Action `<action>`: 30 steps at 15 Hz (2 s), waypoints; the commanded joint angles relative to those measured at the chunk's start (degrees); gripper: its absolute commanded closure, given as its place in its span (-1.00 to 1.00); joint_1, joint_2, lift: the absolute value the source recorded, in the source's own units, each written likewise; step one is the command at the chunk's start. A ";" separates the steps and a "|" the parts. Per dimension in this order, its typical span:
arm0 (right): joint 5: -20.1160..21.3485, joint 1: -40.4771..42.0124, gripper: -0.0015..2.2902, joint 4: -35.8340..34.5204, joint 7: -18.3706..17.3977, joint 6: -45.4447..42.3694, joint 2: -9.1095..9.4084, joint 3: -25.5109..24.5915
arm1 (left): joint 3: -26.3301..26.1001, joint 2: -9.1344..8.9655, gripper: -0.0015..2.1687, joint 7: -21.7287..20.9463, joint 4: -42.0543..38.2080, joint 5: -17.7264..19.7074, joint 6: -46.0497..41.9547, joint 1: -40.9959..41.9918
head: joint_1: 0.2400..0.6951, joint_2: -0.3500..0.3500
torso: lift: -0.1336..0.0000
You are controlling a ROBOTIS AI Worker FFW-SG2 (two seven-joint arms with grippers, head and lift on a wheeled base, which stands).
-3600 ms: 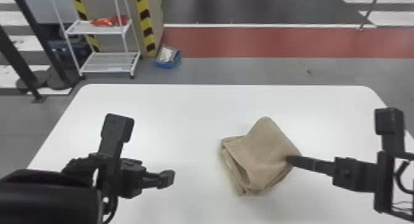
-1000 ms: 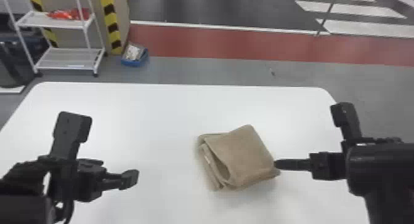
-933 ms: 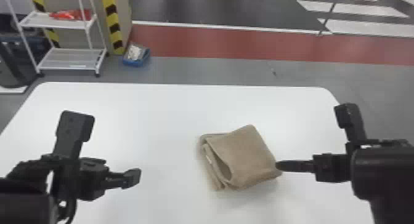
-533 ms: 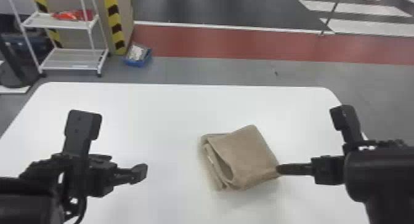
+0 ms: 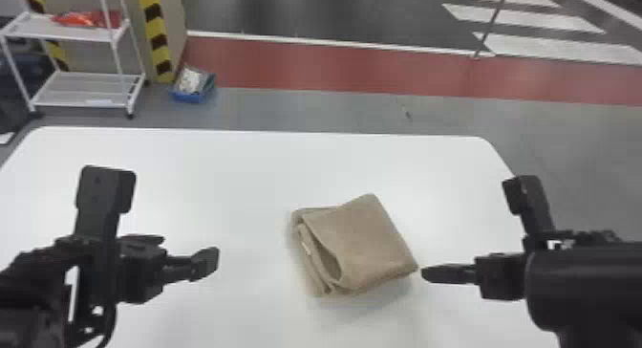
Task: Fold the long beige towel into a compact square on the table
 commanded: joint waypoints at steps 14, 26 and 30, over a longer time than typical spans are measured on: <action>2.73 -12.41 0.86 15.58 -2.37 0.12 2.28 6.80 | 0.88 0.35 -0.91 -0.62 -0.08 -0.22 -0.58 0.52 | 1.00 -0.33 | -0.86; -4.39 -20.15 0.86 25.95 -30.15 0.12 9.13 5.75 | 1.14 0.27 -0.91 -1.06 0.18 3.30 -7.79 1.58 | 1.00 -0.46 | -0.86; -7.47 -21.20 0.86 26.03 -35.86 0.12 11.42 5.48 | 0.88 0.09 -0.91 -1.33 1.85 5.58 -11.13 1.58 | 1.00 -0.46 | -0.86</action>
